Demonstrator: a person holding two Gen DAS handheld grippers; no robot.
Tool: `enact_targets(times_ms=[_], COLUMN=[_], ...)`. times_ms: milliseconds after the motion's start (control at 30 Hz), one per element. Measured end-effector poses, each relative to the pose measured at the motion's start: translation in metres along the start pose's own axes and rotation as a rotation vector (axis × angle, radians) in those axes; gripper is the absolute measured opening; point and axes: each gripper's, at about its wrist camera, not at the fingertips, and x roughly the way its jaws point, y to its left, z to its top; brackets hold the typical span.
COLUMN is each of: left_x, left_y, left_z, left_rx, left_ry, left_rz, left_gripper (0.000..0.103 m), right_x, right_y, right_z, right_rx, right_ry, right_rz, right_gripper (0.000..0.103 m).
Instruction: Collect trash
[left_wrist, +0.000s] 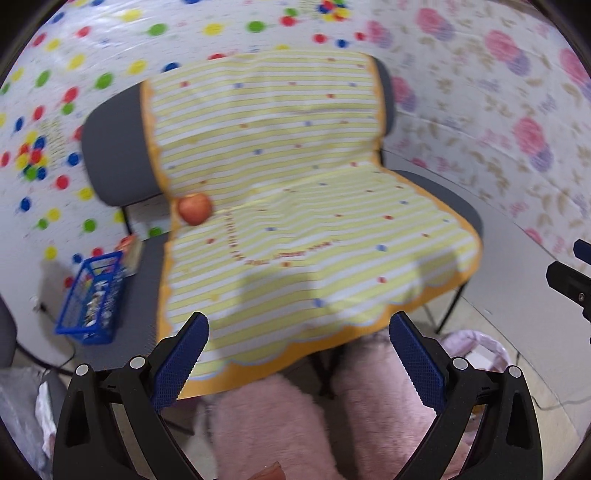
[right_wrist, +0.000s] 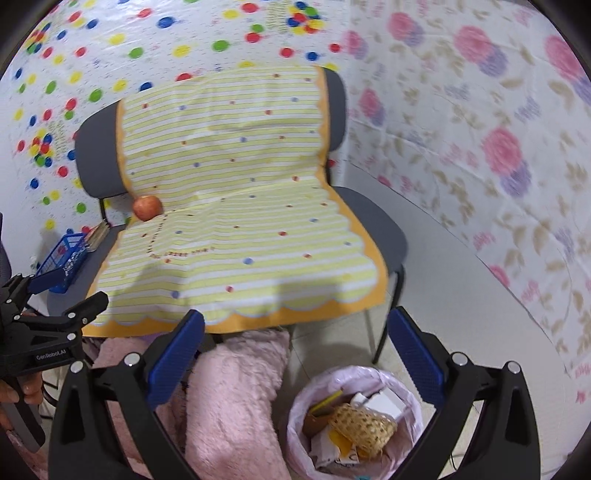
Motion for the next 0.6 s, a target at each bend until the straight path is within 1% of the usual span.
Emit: enact_targets(times_ms=[100,267,433,600], left_x=[-0.002,-0.006,-0.006,-0.007], left_y=[0.017,0.037,0.049,0.054], left_z=[-0.001,-0.004,-0.009,-0.01], left_rx=[-0.031,-0.068,-0.086,-0.098], left_ry=[0.004,0.026,0.042,0.041], left_rz=[0.05,0.095,0.118,0.122], left_gripper=[0.097,0.097,0.097,0.097], right_x=[0.009,0.022,0.028,0.03], right_y=[0.015,0.036,0.051,0.057], right_z=[0.008,0.014,0.014,0.014], right_rx=[-0.025,-0.053,-0.074,-0.08], right_ry=[0.004,0.019,0.036,0.042], right_rz=[0.02,0.049,0.08,0.084], right_gripper=[0.097,0.097,0.097,0.097])
